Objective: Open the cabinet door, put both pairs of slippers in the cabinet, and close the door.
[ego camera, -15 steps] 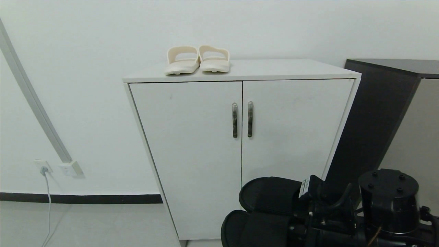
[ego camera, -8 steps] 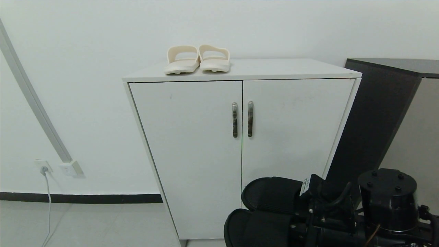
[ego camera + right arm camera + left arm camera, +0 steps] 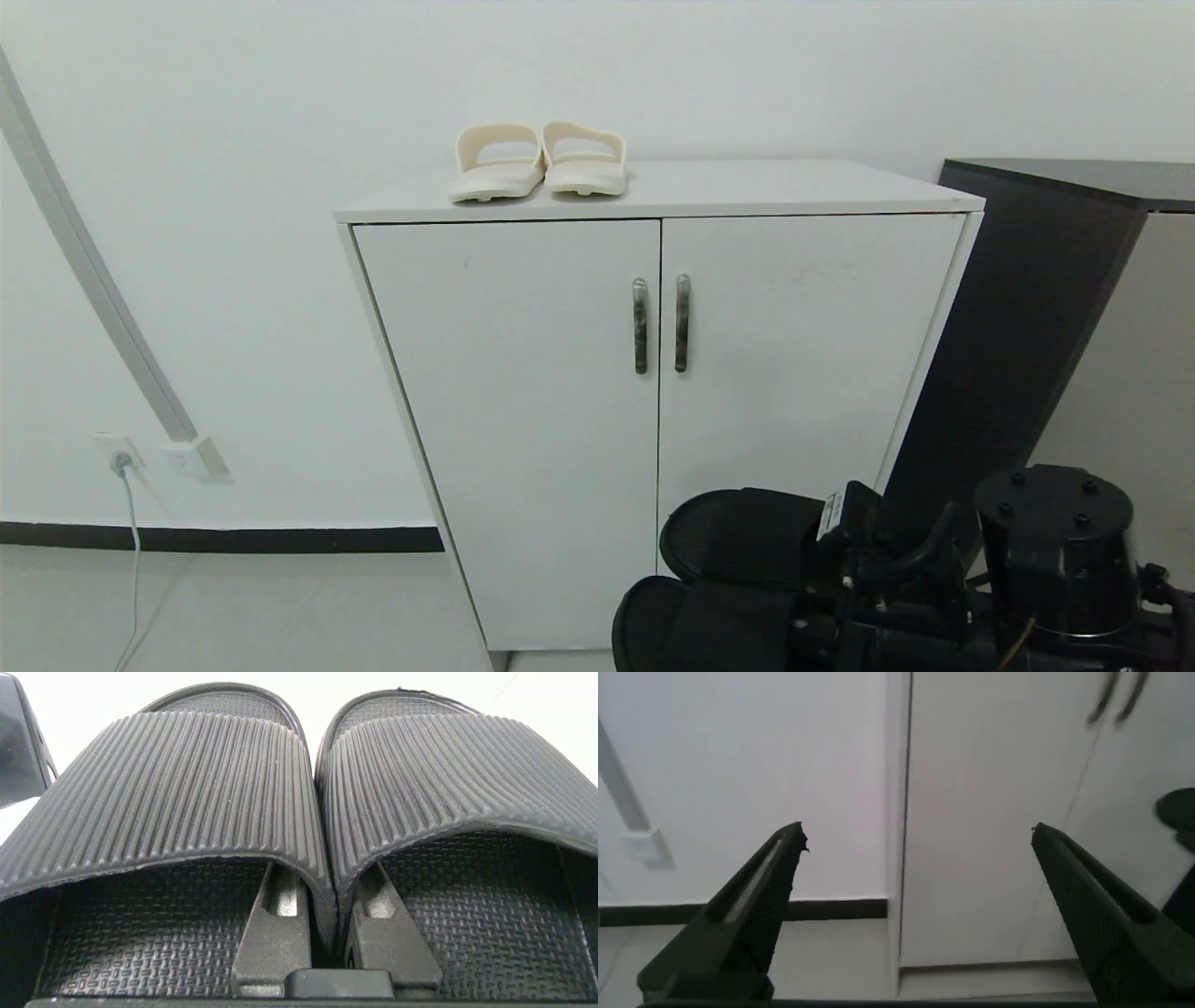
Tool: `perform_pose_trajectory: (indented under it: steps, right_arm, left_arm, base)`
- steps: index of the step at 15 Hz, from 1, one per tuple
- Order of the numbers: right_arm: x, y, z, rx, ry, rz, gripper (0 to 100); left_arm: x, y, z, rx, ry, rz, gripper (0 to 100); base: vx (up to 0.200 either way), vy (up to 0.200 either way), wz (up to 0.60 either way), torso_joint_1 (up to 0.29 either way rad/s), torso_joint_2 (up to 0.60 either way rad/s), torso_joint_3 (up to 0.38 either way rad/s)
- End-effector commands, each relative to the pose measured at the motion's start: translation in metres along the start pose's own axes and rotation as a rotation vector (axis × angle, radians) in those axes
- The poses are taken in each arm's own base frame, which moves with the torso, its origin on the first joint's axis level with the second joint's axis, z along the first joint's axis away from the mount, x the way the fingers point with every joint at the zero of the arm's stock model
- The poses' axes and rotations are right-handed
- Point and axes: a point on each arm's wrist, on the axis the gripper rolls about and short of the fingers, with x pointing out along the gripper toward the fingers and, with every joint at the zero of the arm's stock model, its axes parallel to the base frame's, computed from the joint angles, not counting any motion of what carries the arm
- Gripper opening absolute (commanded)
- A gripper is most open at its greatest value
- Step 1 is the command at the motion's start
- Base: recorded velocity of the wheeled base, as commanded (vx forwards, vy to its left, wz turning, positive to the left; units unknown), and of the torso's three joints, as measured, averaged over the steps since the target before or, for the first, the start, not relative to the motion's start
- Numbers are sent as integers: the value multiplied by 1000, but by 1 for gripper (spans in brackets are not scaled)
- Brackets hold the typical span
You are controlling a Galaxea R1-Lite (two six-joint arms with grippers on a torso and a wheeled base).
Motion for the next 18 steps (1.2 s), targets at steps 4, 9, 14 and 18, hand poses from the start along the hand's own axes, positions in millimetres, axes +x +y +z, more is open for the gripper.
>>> perform_pose_trajectory:
  steps: [4,9,14,18]
  right_arm:
    - [-1,0,0,-1,-9,-1,0]
    - [1,0,-2,-7,-16,-4,0]
    - [2,1,-3,-5,-12,-1,0]
    - [2,1,-3,-2,-12,-3,0]
  left_arm:
    - [51,-6,54,-45,156,-335,100]
    - [108,-13,89,-65,201,-605,100]
    - [171,-47,113,-58,237,-810,100]
    - [217,-97,132,-125,288,-978,100]
  base:
    - [0,0,0,0,0,0]
    - [0,0,0,0,0,0]
    - [0,0,0,0,0,0]
    - [0,0,0,0,0,0]
